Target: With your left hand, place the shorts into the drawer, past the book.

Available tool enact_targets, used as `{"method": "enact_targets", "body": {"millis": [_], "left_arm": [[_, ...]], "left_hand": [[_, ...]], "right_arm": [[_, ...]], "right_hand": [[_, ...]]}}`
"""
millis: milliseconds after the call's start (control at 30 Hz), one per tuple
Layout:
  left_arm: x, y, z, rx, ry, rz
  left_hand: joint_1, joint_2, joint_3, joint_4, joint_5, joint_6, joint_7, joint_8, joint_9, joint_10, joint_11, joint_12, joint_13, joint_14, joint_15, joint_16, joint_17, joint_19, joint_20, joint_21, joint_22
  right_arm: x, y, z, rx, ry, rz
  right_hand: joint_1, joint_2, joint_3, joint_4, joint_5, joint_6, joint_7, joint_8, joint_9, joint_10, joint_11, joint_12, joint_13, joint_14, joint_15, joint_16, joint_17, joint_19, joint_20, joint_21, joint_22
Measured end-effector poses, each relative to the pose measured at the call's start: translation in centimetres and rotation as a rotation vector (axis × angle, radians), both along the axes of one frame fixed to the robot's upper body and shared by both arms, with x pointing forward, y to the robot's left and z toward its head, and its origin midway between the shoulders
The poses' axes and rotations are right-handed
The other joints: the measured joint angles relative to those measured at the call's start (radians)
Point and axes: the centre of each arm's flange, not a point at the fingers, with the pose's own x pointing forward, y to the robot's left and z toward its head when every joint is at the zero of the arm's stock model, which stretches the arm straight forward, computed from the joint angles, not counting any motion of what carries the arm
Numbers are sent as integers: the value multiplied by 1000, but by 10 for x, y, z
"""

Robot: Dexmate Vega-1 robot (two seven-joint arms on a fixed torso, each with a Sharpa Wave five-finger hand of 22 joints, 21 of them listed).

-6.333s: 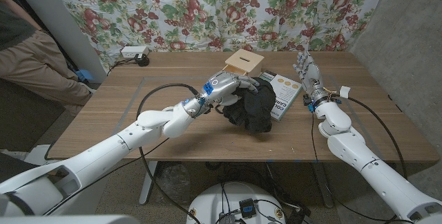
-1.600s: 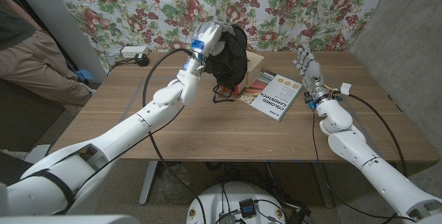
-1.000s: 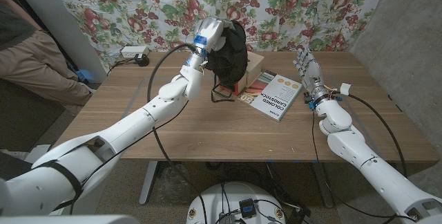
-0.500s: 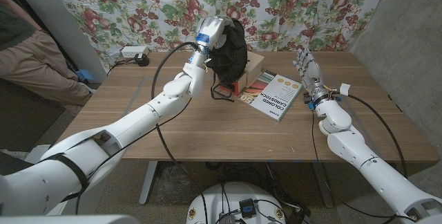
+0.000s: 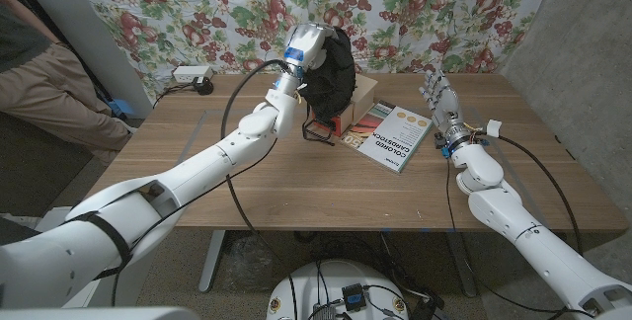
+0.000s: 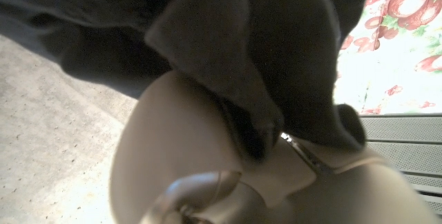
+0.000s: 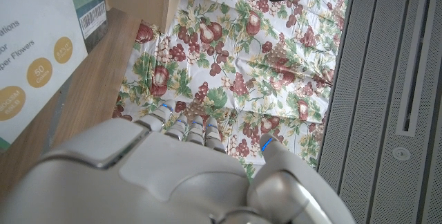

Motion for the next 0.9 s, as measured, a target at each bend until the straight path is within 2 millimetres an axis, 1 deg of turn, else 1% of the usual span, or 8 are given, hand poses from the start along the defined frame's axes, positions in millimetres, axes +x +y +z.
{"method": "enact_targets", "body": {"millis": [133,200,233,367,600,700,767,900], "left_arm": [[1,1,0,-1,2,9],[6,-2,-1,15,13,21],[8,-3,-2,18,16,24],[10,-4,-3,26,26,29],[19,-7,-10,63,51,46],[21,-8,-11,71,59,51],[23,-8,-12,78,67,56],[27,-9,-15,91,84,68]], "left_hand": [[0,0,0,0,0,2,2,0,0,2,2,0,0,0,0,0,0,-6,3,4,0],[0,0,0,0,0,5,-3,-2,0,-3,-3,0,0,0,0,0,0,-6,3,5,0],[0,0,0,0,-1,5,-9,-3,0,-2,-10,-2,0,0,0,0,0,-6,3,8,0],[0,0,0,0,-1,-9,-29,-10,0,-11,-18,-8,0,-3,-3,0,-1,-6,3,8,0],[-1,-1,0,0,-1,-8,-29,-13,0,-10,-27,-8,0,-4,-4,0,-1,-13,7,8,2],[-3,-3,0,0,-1,-18,-38,-17,0,-19,-36,-8,0,-4,-4,-3,0,-21,7,8,2],[-7,-7,15,15,-1,-25,-46,-17,0,-19,-36,-10,0,-4,-4,-6,0,-22,6,8,0],[-7,-7,15,15,-2,-43,-63,-25,0,-35,-53,-19,-4,-7,-8,-12,0,-40,13,8,0]], "right_arm": [[-1,-1,0,-1,-2,0],[-2,-1,0,0,-3,0],[-2,-1,0,0,-4,0],[-4,-2,0,-1,-6,-1],[-4,-2,0,1,-8,-1],[-4,-3,1,0,-9,-1],[-4,-3,2,0,-10,-2],[-3,-2,2,-1,-11,-1]], "right_hand": [[0,0,0,0,0,0,0,0,0,-2,-2,0,0,0,0,0,0,0,0,0,0],[0,0,0,0,0,0,0,0,0,-2,-2,0,0,0,0,0,0,0,0,0,0],[0,0,0,0,0,0,0,0,0,-2,-2,0,0,0,0,0,0,0,0,0,0],[0,0,0,0,0,5,5,0,0,7,7,0,0,0,0,0,0,0,0,0,0],[0,0,0,0,0,7,8,0,0,9,9,0,0,0,0,0,2,0,0,0,0],[0,0,0,0,0,9,9,0,0,12,12,0,0,3,4,0,2,0,0,0,0],[0,0,0,0,0,11,11,0,0,15,15,0,0,7,7,0,2,0,0,0,0],[-4,-4,4,4,0,12,13,0,0,19,19,8,0,12,2,0,2,0,0,0,0]]}}
